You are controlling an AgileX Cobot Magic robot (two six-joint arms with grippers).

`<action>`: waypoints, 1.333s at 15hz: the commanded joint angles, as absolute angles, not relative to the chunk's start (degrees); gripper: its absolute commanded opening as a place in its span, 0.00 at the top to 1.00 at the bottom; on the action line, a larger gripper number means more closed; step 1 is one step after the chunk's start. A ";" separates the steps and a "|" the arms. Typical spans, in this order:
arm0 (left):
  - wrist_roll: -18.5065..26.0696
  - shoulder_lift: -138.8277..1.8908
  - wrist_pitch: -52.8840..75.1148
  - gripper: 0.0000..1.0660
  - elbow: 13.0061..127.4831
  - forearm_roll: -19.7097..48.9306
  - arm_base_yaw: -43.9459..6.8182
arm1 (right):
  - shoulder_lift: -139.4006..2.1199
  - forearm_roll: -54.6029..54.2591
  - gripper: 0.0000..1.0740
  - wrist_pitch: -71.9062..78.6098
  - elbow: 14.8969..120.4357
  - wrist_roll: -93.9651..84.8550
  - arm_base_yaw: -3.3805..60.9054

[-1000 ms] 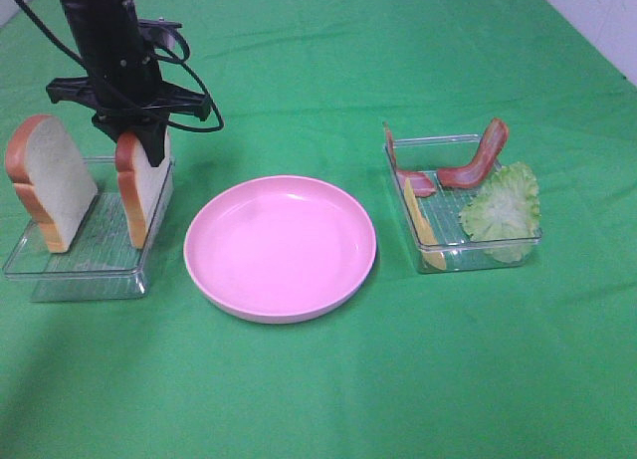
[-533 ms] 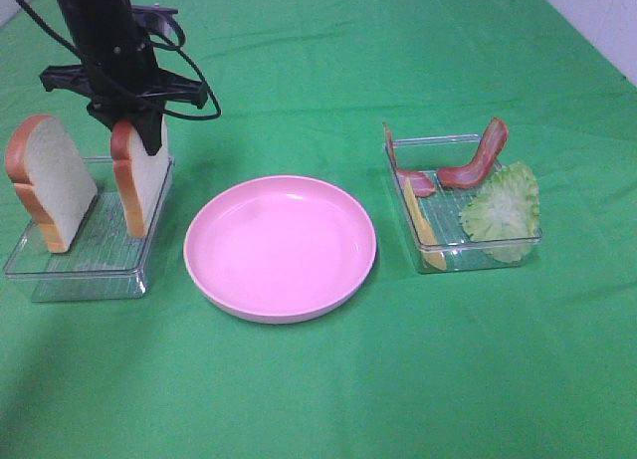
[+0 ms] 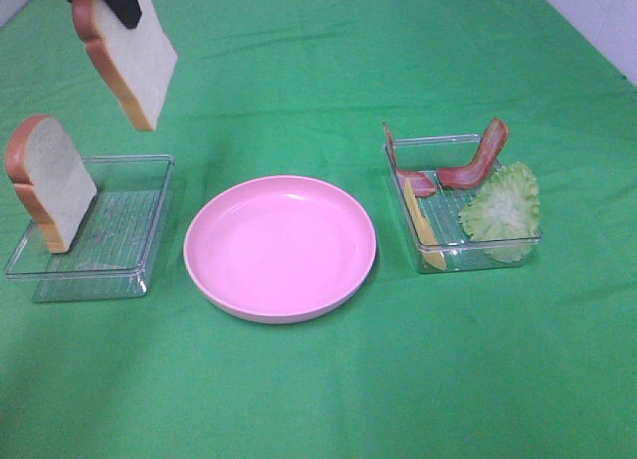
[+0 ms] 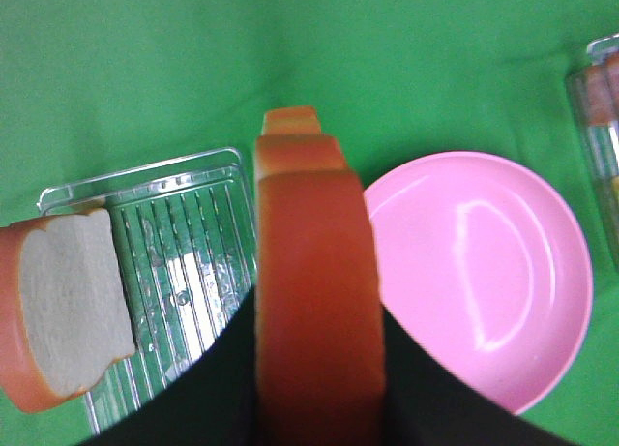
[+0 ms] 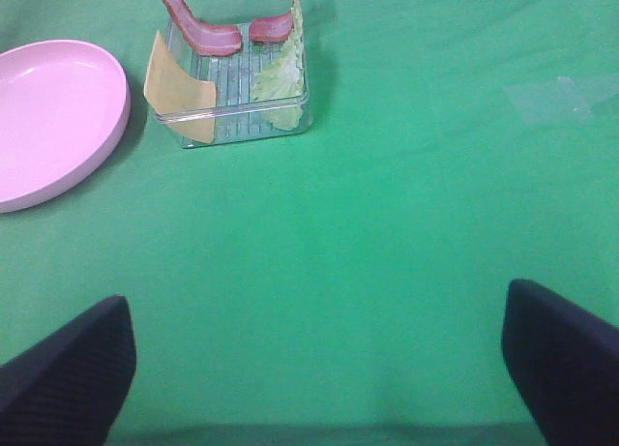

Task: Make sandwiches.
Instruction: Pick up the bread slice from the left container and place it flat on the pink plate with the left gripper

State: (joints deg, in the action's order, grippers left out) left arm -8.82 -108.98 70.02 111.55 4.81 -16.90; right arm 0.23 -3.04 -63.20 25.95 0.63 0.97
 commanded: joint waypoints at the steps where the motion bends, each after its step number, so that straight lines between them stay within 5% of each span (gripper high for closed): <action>1: -7.10 -104.05 75.57 1.00 106.91 5.79 -16.79 | 2.06 -3.09 0.08 -63.14 25.90 0.00 0.80; 3: -5.56 -98.66 72.14 1.00 97.29 6.19 -16.62 | 2.06 -3.09 0.08 -63.14 25.90 0.00 0.80; 7: 1.20 -95.86 58.04 1.00 82.33 17.65 -16.62 | 2.06 -3.09 0.08 -63.14 25.90 0.00 0.80; 8: 9.74 -98.78 51.85 1.00 77.86 27.90 -16.50 | 2.06 -3.09 0.08 -63.14 25.90 0.00 0.80; 12: 24.06 -107.37 52.54 1.00 78.09 44.81 -16.50 | 2.06 -3.09 0.08 -63.14 25.90 0.00 0.80; 17: 26.81 -113.45 49.16 1.00 78.15 51.05 -16.56 | 2.06 -3.09 0.08 -63.14 25.90 0.00 0.80; 20: 26.13 -116.20 45.84 1.00 78.15 60.68 -16.73 | 2.01 -3.09 0.08 -63.14 25.90 0.00 0.80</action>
State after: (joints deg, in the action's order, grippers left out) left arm 26.30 -116.25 46.47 78.32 58.61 -16.44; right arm 0.23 -3.04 -63.20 25.95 0.63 0.97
